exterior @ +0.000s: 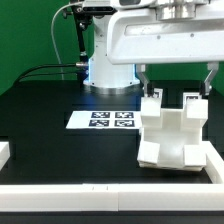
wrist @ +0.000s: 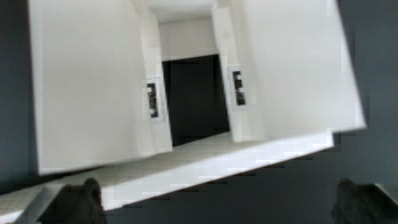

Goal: Assemble chair

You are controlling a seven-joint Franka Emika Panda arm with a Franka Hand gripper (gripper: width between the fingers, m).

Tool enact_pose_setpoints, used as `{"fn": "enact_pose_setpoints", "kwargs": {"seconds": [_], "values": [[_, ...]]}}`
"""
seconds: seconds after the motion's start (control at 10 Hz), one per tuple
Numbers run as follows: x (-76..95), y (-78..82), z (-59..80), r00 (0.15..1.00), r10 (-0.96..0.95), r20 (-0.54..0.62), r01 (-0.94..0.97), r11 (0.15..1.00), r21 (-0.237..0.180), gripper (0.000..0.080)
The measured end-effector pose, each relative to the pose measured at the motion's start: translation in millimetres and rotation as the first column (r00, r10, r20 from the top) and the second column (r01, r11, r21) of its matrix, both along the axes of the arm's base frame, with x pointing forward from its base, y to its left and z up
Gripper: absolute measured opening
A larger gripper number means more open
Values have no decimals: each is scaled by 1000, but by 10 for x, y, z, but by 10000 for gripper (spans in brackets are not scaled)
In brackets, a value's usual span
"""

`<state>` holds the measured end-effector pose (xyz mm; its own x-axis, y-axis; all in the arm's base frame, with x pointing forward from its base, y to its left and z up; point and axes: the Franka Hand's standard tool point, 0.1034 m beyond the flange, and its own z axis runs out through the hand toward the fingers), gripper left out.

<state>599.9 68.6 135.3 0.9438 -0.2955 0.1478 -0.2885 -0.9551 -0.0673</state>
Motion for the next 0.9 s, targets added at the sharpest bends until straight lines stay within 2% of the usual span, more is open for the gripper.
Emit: {"fn": "enact_pose_setpoints", "kwargs": {"seconds": [0.4,0.7,0.9], "values": [[20,30,-27,1000,6,3,-6,1000,-3,649],[51,53,128,1000,5,8,-5,1000,9,649],[-49,87,138,1000,6,3,-6,1000,15,649]]}}
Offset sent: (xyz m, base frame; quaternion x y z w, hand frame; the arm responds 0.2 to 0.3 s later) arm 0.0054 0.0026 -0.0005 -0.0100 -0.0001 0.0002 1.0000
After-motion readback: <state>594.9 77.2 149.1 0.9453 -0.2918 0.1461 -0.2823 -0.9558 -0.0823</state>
